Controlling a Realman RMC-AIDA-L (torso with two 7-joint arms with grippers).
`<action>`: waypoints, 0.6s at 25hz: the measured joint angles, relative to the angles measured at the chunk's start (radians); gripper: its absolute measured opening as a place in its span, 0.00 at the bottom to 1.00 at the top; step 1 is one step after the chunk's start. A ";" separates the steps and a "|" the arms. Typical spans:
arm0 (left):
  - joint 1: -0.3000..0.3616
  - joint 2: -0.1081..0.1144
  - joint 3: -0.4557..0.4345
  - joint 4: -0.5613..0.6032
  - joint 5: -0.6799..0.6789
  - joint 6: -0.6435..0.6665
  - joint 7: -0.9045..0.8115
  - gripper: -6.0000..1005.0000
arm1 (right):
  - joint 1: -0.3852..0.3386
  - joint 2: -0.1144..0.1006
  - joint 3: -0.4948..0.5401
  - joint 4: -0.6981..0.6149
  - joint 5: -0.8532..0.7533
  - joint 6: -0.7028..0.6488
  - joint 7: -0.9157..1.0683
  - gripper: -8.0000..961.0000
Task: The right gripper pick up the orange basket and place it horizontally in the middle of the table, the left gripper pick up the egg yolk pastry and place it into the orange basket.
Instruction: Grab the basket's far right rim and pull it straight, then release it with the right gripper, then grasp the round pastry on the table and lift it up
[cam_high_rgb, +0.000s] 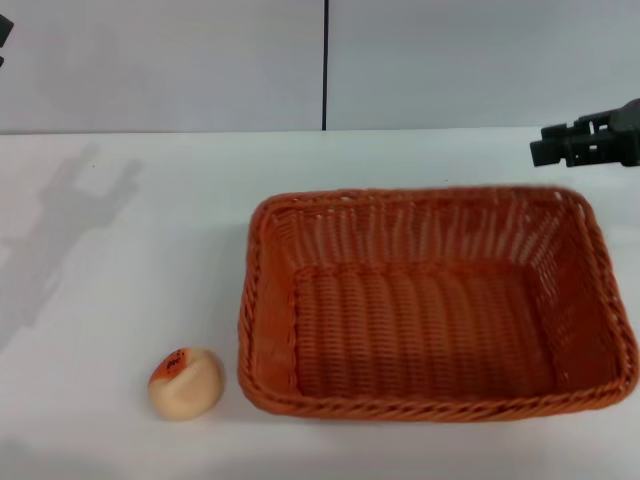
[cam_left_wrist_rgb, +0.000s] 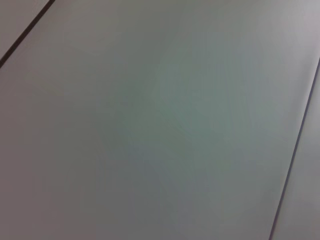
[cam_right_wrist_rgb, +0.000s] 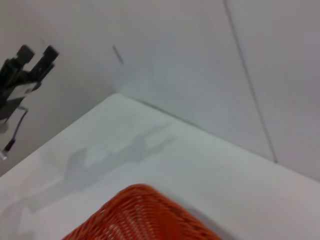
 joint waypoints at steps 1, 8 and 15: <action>0.000 0.000 0.000 0.000 0.000 0.000 0.000 0.80 | 0.000 0.000 0.000 0.000 0.000 0.000 0.000 0.39; 0.000 0.000 0.004 -0.005 0.000 0.001 0.000 0.79 | -0.023 0.037 0.085 -0.008 0.031 0.036 -0.076 0.55; 0.033 0.017 0.079 -0.088 0.000 -0.049 -0.008 0.79 | -0.175 0.094 0.256 0.044 0.353 0.044 -0.297 0.55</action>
